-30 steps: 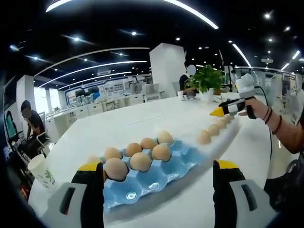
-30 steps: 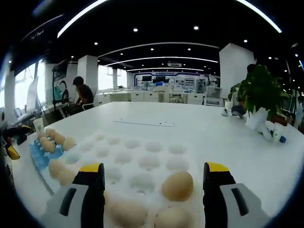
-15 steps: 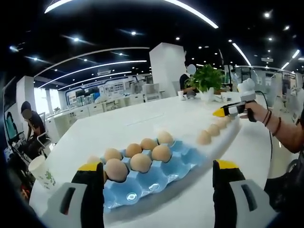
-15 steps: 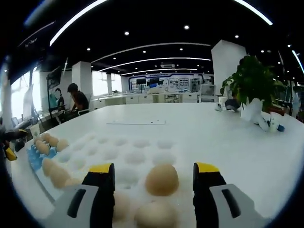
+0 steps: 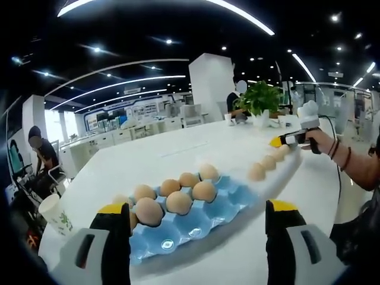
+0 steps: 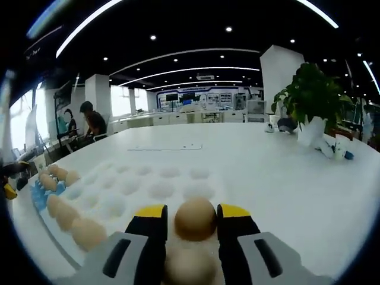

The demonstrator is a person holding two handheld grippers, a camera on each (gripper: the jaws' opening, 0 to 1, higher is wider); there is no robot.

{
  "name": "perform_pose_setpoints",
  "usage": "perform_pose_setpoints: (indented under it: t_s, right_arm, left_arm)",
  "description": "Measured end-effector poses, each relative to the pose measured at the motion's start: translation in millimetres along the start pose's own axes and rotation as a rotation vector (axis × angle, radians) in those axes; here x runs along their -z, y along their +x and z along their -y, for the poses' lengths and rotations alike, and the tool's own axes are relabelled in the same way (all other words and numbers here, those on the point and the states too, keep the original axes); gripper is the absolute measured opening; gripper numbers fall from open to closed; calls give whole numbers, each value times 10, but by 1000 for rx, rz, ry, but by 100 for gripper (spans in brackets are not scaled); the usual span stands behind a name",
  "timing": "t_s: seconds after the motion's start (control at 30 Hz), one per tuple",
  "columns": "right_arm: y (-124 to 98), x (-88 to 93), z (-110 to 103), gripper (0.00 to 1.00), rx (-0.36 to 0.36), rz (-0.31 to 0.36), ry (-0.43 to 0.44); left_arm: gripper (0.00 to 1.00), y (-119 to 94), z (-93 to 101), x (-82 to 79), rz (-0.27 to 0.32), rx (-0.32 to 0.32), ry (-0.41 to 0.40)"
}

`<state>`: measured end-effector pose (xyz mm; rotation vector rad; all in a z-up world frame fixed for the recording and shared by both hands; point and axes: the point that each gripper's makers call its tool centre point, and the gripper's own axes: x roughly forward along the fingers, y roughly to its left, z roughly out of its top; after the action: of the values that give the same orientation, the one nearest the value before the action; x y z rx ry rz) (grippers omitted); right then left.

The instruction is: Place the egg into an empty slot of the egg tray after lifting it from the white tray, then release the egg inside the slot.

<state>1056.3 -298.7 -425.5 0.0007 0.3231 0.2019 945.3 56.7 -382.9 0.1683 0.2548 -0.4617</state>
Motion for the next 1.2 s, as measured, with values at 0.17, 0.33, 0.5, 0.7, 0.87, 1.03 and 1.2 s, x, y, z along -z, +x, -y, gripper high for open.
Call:
perform_pose_setpoints:
  t_s: [0.17, 0.33, 0.5, 0.7, 0.87, 1.03, 1.2]
  right_arm:
    - [22, 3, 26, 34, 30, -31, -48]
    - [51, -31, 96, 30, 67, -43, -29]
    - [61, -53, 144, 29, 60, -28, -4]
    - [50, -141, 181, 29, 54, 58, 8]
    - [-37, -258, 184, 29, 42, 120, 15]
    - [-70, -357, 125, 29, 19, 151, 21]
    - [-109, -484, -5, 29, 5, 173, 4]
  left_arm:
    - [96, -7, -7, -20, -8, -13, 1]
    - [96, -12, -37, -72, -6, -28, 4]
    - [96, -10, -92, -166, 7, -48, 10]
    - [96, 21, -76, -215, 18, -46, 19]
    - [96, 49, -71, -184, 11, -48, 10]
    - [96, 85, -54, -195, 20, -44, 2]
    - [96, 94, -44, -202, 19, -38, 10]
